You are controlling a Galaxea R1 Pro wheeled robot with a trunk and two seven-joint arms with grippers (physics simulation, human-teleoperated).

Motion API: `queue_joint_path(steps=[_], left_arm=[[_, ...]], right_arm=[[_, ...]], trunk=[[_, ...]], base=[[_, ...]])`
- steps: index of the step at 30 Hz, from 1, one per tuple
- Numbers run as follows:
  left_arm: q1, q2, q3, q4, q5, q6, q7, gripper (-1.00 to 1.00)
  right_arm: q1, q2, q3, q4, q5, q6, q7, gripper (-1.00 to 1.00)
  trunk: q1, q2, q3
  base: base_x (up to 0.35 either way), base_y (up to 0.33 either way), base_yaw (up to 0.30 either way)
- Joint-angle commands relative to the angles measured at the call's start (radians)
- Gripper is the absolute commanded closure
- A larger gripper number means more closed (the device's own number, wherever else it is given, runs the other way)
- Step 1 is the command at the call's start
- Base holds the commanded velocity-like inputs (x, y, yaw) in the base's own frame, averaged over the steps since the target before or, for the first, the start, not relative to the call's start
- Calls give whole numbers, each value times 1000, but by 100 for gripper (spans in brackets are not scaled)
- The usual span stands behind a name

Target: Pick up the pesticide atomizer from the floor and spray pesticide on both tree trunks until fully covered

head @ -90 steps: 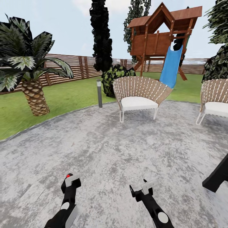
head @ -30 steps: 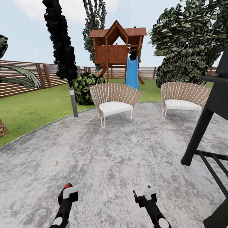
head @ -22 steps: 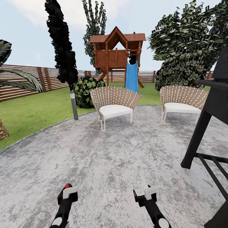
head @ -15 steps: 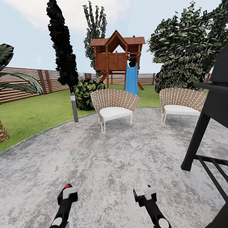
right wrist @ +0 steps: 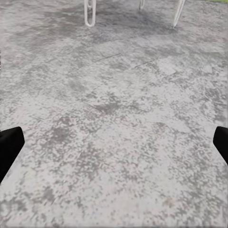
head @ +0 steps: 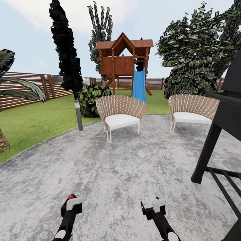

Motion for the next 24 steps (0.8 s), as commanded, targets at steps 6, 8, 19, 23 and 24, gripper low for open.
queue_joint_path(steps=[6, 8, 19, 23, 24], left_arm=[[-1, -1, 4, 1, -2, -3, 1, 100], [-1, -1, 4, 1, -2, -3, 1, 100], [-1, -1, 4, 1, -2, -3, 1, 100], [-1, -1, 3, 1, -2, -3, 1, 100], [-1, -1, 3, 1, -2, -3, 1, 100]], right_arm=[[-1, 3, -8, 4, 5, -5, 9, -100], [-1, 3, -8, 5, 5, -5, 9, -100], [-1, 4, -8, 21, 5, -6, 9, -100], [-1, 5, -8, 24, 5, -6, 9, -100], [-1, 5, -8, 26, 5, -6, 9, -100]], trunk=[[-23, 42, 18], [-31, 56, 24], [-73, 133, 59], [-88, 161, 71], [-92, 168, 74]], base=[[0, 0, 0], [0, 0, 0], [0, 0, 0], [0, 0, 0], [0, 0, 0]])
